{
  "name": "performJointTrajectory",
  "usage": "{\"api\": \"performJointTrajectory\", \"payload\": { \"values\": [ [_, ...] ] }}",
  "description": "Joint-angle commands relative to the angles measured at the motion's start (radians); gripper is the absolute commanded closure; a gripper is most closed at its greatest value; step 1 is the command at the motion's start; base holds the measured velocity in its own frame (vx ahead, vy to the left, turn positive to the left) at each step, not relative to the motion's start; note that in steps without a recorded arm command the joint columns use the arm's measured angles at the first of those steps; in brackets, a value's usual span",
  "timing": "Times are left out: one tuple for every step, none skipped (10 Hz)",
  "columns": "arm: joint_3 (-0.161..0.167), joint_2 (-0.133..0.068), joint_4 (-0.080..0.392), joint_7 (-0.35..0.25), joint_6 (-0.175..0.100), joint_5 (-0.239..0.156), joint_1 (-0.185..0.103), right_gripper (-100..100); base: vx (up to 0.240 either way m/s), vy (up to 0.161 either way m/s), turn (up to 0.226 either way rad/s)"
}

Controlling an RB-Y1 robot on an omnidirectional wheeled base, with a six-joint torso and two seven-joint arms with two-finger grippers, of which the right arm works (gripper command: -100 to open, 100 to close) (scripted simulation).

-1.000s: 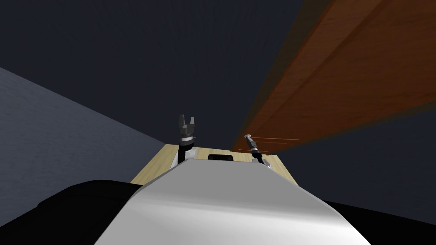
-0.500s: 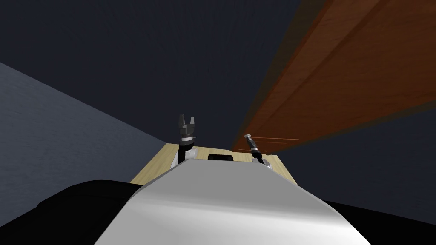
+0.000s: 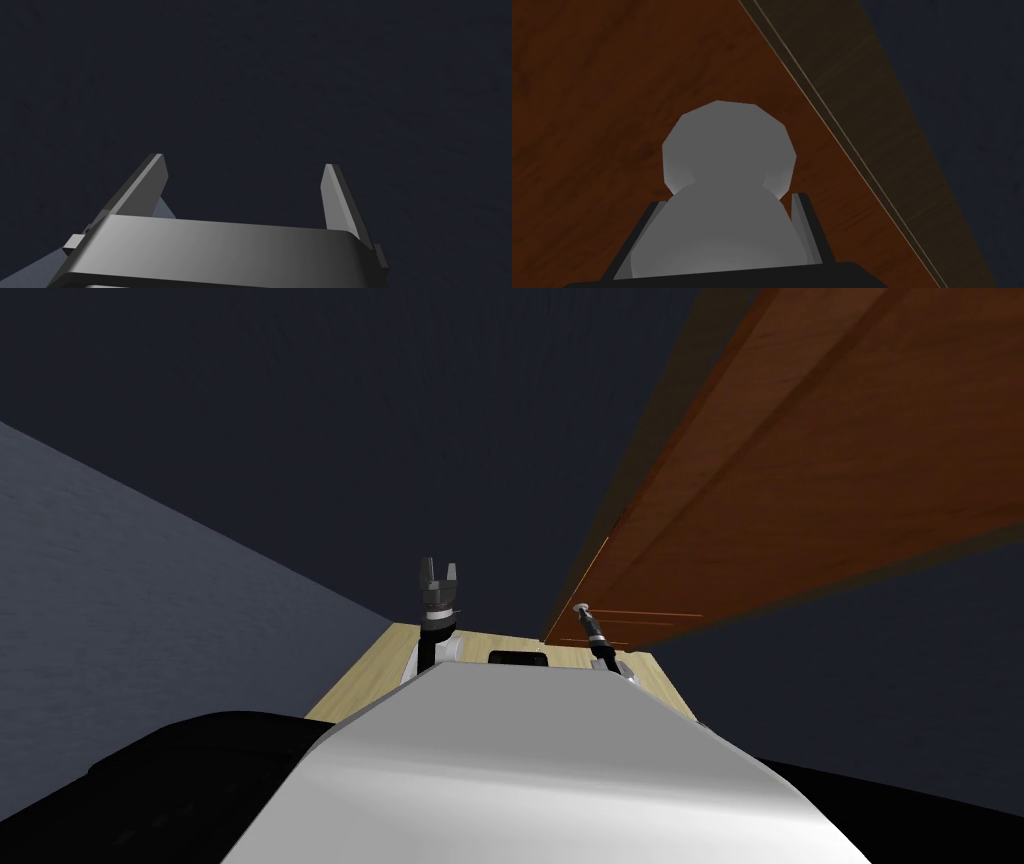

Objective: Pull the door open

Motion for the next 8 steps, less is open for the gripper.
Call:
{"api": "performJointTrajectory", "payload": {
  "values": [
    [0.019, 0.004, -0.002, -0.050, 0.002, -0.017, 0.000, 100, -0.045, -0.019, 0.038],
    [0.019, 0.004, -0.002, -0.068, 0.002, -0.017, 0.000, 100, -0.029, -0.019, 0.018],
    [0.030, 0.002, -0.002, -0.100, 0.003, -0.031, -0.001, 100, -0.031, -0.013, 0.016],
    [0.030, 0.002, -0.002, -0.109, 0.003, -0.031, -0.001, 100, -0.025, -0.008, 0.016],
    [0.040, -0.001, -0.002, -0.146, 0.004, -0.044, -0.002, 100, -0.027, -0.010, 0.033],
    [0.040, -0.001, -0.002, -0.150, 0.004, -0.044, -0.002, 100, -0.026, -0.009, 0.015],
    [0.050, -0.003, -0.003, -0.189, 0.005, -0.058, -0.003, 100, -0.030, -0.012, 0.024],
    [0.050, -0.003, -0.003, -0.191, 0.005, -0.058, -0.003, 100, -0.023, -0.010, 0.016]
  ]
}}
